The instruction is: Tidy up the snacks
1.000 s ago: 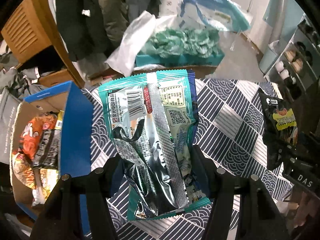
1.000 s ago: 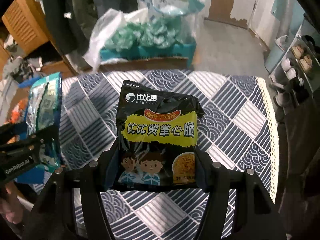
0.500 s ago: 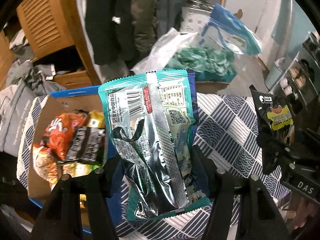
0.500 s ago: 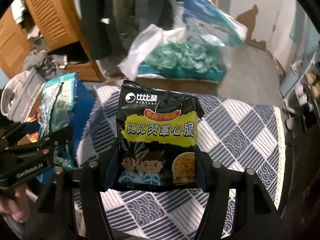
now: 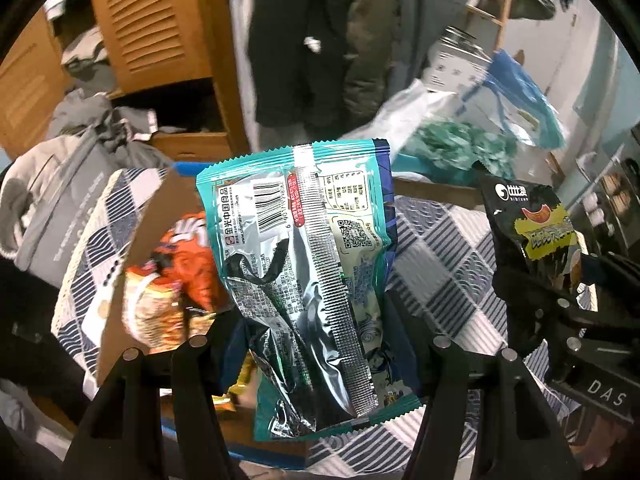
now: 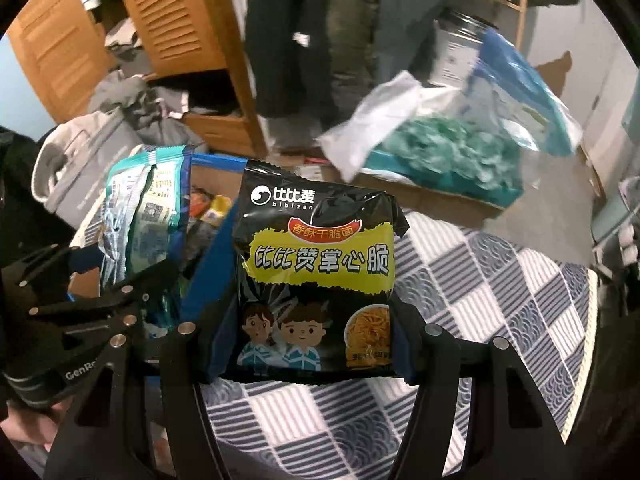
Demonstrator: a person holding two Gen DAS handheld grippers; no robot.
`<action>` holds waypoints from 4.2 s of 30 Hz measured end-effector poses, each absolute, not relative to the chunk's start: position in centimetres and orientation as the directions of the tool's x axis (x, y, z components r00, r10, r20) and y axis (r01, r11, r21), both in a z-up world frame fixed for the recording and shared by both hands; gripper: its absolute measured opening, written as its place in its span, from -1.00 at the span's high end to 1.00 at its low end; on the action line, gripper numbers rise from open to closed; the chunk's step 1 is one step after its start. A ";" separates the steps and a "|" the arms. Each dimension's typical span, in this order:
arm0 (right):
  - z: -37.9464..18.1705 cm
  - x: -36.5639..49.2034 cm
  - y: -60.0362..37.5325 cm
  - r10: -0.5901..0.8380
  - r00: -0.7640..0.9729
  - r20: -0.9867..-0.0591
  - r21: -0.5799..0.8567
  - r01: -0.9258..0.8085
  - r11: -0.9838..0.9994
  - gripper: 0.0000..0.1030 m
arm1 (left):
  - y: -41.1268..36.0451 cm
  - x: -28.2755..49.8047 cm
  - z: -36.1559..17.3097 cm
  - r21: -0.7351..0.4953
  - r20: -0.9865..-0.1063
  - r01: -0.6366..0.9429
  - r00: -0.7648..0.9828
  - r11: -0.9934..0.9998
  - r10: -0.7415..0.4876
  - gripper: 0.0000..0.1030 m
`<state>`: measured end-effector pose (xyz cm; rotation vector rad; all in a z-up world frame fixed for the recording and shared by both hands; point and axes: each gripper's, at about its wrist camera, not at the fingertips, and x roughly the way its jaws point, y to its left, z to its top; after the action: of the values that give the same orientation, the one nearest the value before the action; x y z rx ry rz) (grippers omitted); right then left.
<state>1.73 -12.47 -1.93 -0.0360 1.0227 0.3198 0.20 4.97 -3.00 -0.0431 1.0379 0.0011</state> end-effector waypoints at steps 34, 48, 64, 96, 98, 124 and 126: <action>-6.8 5.0 3.5 0.314 0.294 -0.903 0.165 -0.439 0.883 -0.34 | 18.5 -1.2 -6.6 -0.047 -0.899 -0.267 0.431 0.963 0.076 -0.30; -3.6 4.0 3.6 0.267 0.412 -0.871 0.068 -0.436 0.897 -0.49 | 18.5 -2.4 -2.9 -0.027 -0.861 -0.245 0.498 0.969 0.102 -0.52; 1.6 0.8 1.9 0.290 0.542 -0.788 0.010 -0.460 0.888 -0.50 | 16.6 -3.3 0.7 0.029 -0.808 -0.191 0.573 0.981 0.135 -0.60; 1.8 1.2 -0.8 0.298 0.544 -0.784 0.039 -0.437 0.899 -0.50 | 16.8 -3.4 1.1 0.096 -0.799 -0.209 0.567 0.973 0.201 -0.72; 1.8 1.1 -0.8 0.299 0.543 -0.784 0.040 -0.437 0.899 -0.50 | 16.8 -3.4 1.2 0.097 -0.798 -0.209 0.568 0.973 0.201 -0.72; 1.8 1.1 -1.0 0.299 0.546 -0.783 0.038 -0.438 0.898 -0.50 | 16.6 -3.5 1.7 0.100 -0.800 -0.202 0.566 0.974 0.199 -0.72; 1.8 1.1 -1.0 0.299 0.545 -0.783 0.038 -0.437 0.899 -0.50 | 16.6 -3.5 1.7 0.100 -0.801 -0.202 0.565 0.974 0.199 -0.73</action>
<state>1.14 -0.99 1.84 -0.1688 0.8932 0.4387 -3.54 16.64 1.72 -0.0037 0.9417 0.2361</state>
